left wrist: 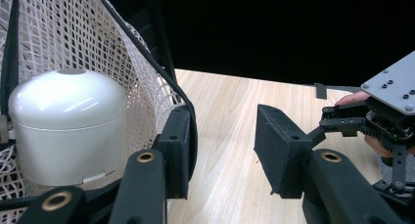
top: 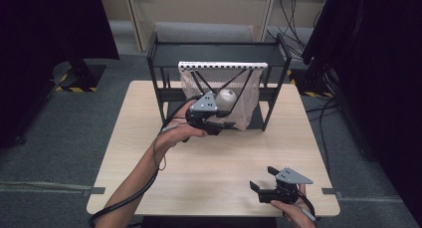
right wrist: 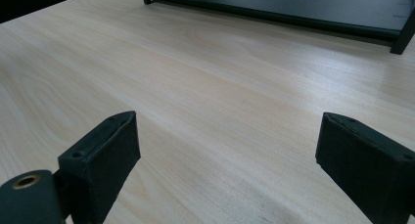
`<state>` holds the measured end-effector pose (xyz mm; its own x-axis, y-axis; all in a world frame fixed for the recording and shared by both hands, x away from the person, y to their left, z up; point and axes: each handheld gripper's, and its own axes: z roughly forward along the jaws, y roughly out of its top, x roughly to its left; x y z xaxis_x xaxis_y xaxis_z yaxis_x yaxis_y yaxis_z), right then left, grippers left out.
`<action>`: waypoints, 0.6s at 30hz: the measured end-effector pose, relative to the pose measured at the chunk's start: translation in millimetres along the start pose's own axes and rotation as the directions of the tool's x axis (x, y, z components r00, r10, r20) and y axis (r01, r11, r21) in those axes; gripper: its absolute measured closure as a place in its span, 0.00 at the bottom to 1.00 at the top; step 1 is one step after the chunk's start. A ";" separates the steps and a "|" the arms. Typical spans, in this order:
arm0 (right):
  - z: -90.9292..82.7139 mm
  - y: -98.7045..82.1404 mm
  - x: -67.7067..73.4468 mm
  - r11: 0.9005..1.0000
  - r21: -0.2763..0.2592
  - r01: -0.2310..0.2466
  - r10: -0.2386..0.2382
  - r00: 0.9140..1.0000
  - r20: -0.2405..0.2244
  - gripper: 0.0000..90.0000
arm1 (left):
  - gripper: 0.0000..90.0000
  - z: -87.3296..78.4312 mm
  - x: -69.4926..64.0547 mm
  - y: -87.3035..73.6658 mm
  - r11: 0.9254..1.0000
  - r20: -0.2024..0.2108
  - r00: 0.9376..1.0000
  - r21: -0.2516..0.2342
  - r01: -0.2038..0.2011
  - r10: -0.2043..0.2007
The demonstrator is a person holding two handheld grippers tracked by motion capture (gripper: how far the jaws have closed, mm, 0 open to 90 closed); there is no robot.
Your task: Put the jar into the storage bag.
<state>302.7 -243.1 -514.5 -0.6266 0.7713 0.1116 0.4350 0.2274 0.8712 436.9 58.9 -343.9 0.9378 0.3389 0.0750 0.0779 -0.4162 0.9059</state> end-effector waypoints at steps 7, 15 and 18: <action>-2.6 -4.4 0.0 1.000 0.002 -0.005 0.005 1.000 0.006 0.10 | 0.64 -0.2 0.0 -0.1 1.000 0.000 1.000 -0.001 0.000 0.000; -5.4 -7.8 1.0 1.000 0.002 -0.011 0.011 1.000 0.009 0.10 | 0.64 -0.2 0.0 -0.4 1.000 0.000 1.000 -0.003 0.001 -0.001; -5.3 -8.8 1.0 1.000 0.003 -0.012 0.012 1.000 0.009 0.10 | 0.64 -0.1 0.0 -0.4 1.000 0.000 1.000 -0.004 0.001 -0.001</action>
<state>294.8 -247.5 -519.6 -0.6157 0.7791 0.1178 0.4446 0.2200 0.8683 436.7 59.1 -344.2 0.9377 0.3394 0.0739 0.0779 -0.4128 0.9075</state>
